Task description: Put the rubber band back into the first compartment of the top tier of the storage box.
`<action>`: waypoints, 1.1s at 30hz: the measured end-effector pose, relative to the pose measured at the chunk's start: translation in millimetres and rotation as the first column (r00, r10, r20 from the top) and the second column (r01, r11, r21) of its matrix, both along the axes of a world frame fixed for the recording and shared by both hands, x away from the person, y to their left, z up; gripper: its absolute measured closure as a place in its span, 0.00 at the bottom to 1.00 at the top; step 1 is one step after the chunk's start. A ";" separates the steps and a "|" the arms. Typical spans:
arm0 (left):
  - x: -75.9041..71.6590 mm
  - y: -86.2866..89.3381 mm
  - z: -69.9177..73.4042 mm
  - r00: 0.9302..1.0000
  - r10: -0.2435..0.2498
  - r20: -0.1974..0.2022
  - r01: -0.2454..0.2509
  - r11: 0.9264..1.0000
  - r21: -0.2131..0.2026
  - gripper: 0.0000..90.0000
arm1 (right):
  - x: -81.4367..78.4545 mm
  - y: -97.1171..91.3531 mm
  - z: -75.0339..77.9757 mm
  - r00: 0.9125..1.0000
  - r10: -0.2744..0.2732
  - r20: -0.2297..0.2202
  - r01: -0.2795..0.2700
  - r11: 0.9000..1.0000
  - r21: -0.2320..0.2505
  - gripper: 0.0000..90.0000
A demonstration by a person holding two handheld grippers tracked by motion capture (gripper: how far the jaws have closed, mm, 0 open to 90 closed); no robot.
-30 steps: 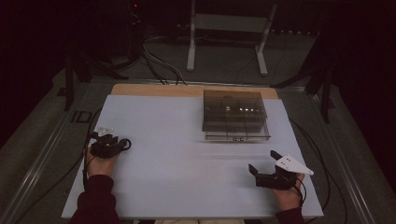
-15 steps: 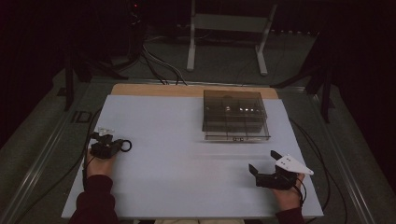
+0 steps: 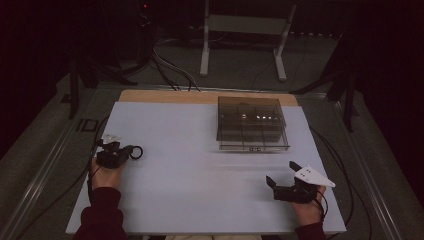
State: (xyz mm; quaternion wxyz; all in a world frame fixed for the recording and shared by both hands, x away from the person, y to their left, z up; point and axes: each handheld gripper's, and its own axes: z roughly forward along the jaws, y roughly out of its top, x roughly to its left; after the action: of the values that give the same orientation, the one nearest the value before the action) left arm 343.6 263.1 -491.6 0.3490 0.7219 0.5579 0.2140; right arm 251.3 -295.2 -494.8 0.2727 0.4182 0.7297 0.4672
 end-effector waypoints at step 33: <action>11.4 -44.7 63.6 0.986 -0.154 0.059 0.158 0.985 -0.067 0.99 | 0.4 0.6 -0.6 1.000 0.004 -0.005 -0.004 1.000 0.001 0.00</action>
State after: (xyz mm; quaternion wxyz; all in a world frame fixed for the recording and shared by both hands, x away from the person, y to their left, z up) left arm 355.0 218.4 -428.0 0.4051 0.7445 0.4973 0.1852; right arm 251.7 -294.6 -495.4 0.2697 0.4180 0.7310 0.4670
